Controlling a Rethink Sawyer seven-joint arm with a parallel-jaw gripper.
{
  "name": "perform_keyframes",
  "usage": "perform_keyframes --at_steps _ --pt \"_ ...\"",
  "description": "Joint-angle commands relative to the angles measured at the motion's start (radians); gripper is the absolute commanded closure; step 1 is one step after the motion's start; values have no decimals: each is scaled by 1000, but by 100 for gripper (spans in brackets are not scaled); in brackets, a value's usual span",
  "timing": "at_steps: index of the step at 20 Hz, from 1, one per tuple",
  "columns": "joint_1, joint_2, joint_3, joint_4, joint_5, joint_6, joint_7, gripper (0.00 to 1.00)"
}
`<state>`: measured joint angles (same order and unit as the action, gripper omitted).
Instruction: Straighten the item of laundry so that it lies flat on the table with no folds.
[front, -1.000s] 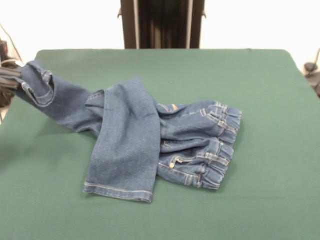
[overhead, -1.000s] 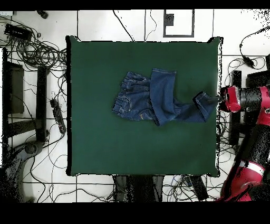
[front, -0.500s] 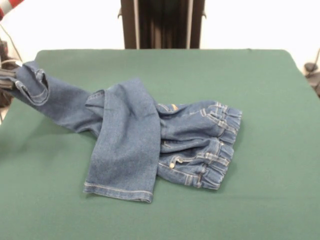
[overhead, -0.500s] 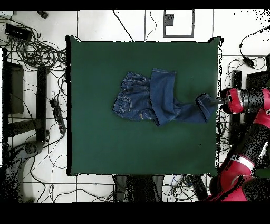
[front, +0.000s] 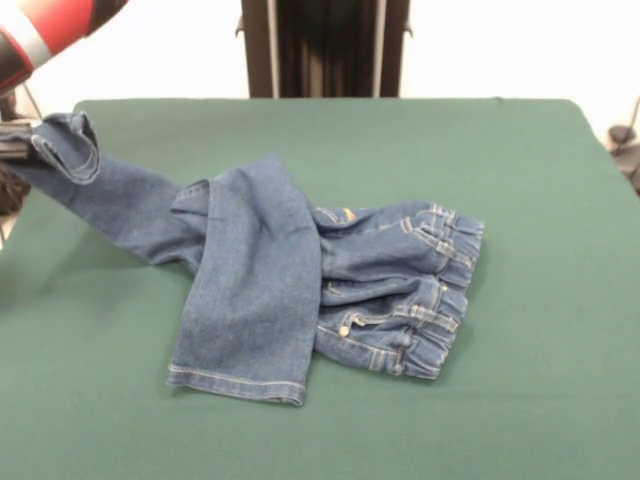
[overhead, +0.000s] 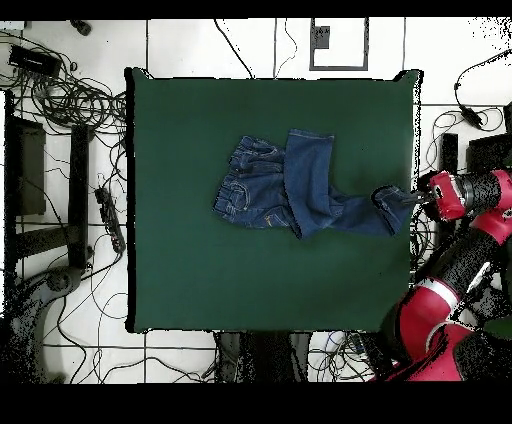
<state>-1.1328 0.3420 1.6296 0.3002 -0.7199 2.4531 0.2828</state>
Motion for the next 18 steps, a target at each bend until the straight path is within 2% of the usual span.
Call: perform_keyframes --at_steps 1,4,6,7,8,9,12,16,18 --pt "47 83 456 -190 -346 212 -135 100" --pt "44 90 663 -265 -648 285 -229 100" --pt "39 88 768 -299 -850 348 -303 100" --pt "37 91 811 -311 -913 361 -349 100" --pt "43 109 955 -359 -961 362 -335 100" --pt "39 110 1010 -378 -1034 364 -344 100" --pt "21 127 1122 -407 -1218 439 -393 100" --pt "9 146 1259 -446 -1358 476 -473 100" --pt "3 156 1290 -450 -1412 486 -506 100"
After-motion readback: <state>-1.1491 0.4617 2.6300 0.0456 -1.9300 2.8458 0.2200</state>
